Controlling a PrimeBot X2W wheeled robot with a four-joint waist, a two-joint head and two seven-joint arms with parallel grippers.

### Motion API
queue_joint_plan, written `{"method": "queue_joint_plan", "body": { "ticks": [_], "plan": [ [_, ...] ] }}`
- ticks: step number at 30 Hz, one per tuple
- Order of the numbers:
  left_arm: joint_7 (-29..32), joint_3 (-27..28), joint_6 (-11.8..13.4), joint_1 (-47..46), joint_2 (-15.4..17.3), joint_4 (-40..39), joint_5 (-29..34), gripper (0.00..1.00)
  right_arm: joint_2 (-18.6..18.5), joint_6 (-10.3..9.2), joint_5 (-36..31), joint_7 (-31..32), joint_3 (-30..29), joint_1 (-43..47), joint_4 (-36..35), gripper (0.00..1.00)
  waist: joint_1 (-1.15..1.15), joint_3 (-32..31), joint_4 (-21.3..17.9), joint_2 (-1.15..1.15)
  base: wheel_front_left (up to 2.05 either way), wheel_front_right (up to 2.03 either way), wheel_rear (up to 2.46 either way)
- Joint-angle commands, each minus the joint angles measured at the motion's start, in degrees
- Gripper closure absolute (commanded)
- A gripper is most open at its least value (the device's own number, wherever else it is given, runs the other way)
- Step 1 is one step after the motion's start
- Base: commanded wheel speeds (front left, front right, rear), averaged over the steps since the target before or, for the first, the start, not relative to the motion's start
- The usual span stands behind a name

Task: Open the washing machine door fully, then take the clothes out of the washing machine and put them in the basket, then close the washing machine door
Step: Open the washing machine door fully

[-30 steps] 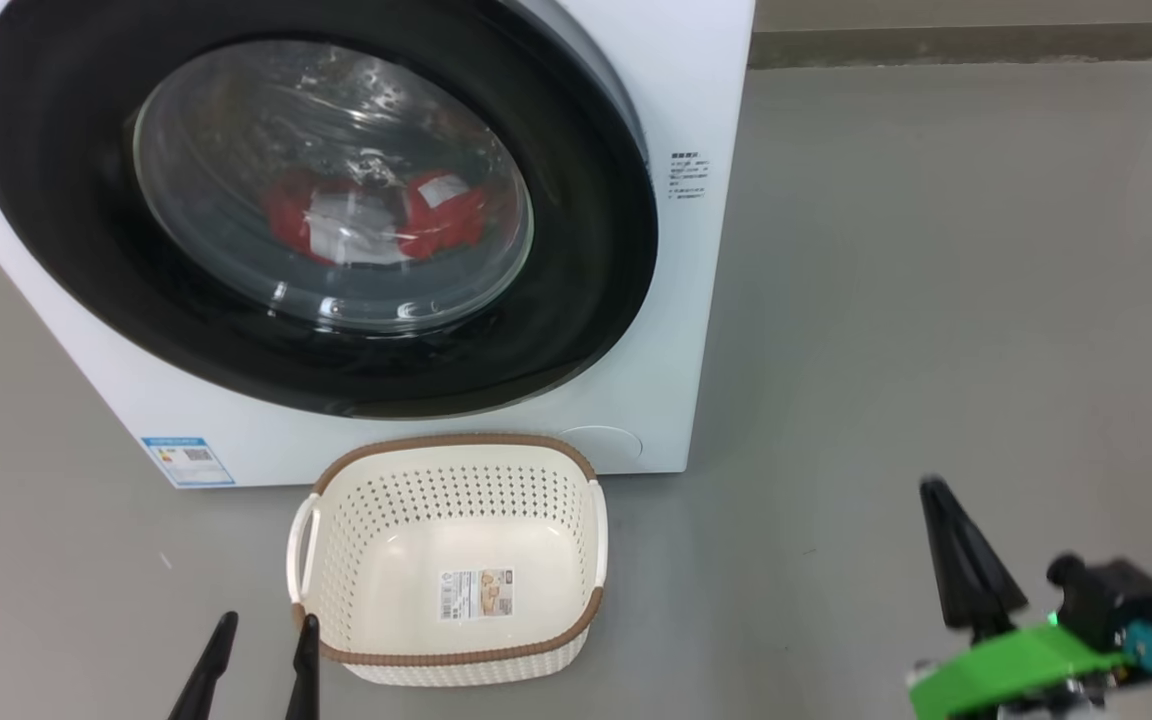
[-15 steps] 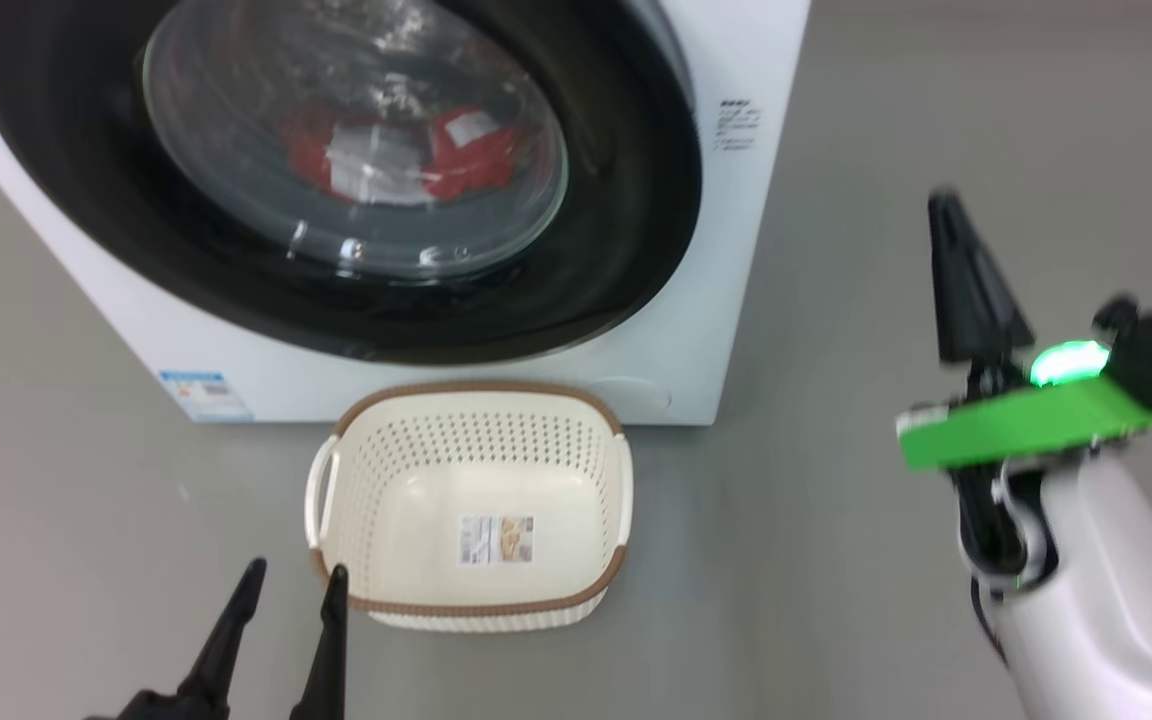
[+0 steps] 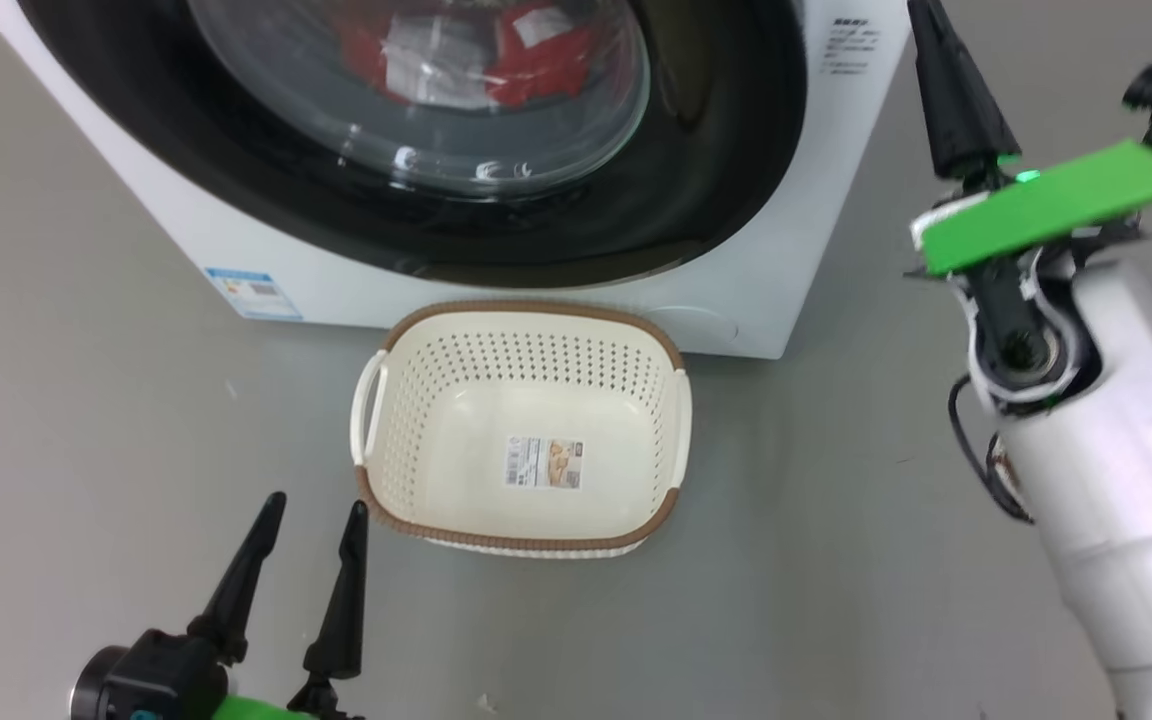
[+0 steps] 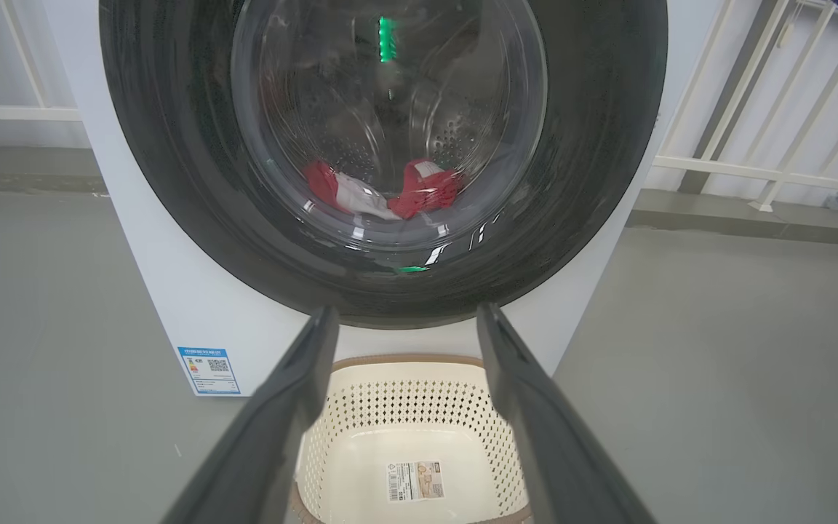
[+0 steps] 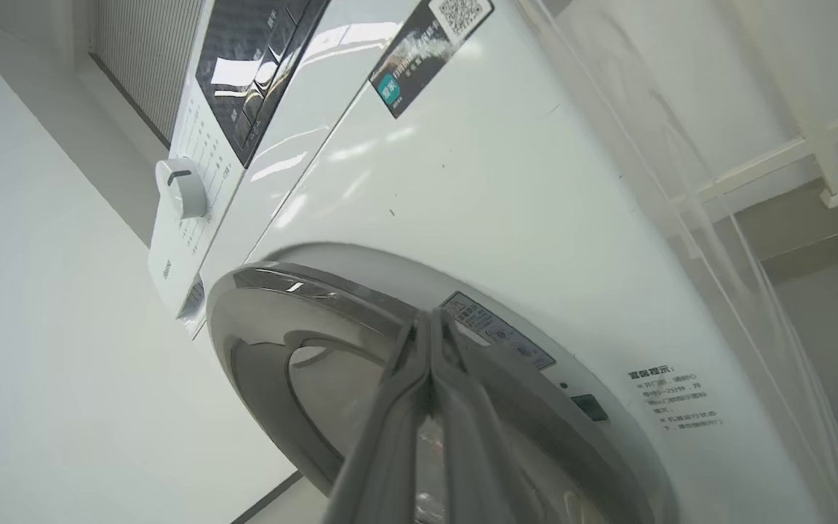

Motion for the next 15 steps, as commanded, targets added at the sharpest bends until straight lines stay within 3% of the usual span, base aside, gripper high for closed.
{"method": "queue_joint_plan", "body": {
  "ticks": [1,7,15],
  "plan": [
    [-0.69,1.54,-0.33,-1.87,1.05,-1.05,-0.65,0.0,0.04,-0.04,4.09,2.1,1.33,-2.41,-0.95,1.0,0.0,2.04,1.88,0.0,0.0,0.0,0.0],
    [-0.69,0.62,-0.33,-2.96,1.16,-0.52,-1.31,0.0,-3.75,-0.04,15.46,12.84,3.94,-7.67,2.07,1.0,0.0,3.46,3.18,0.0,0.0,0.0,0.0],
    [-0.69,-0.41,-0.33,-3.69,1.18,-0.24,-1.72,0.0,-6.65,-0.04,24.64,21.57,2.69,-12.29,4.98,1.0,0.0,4.47,4.27,0.0,0.0,0.0,0.0]
  ]
}}
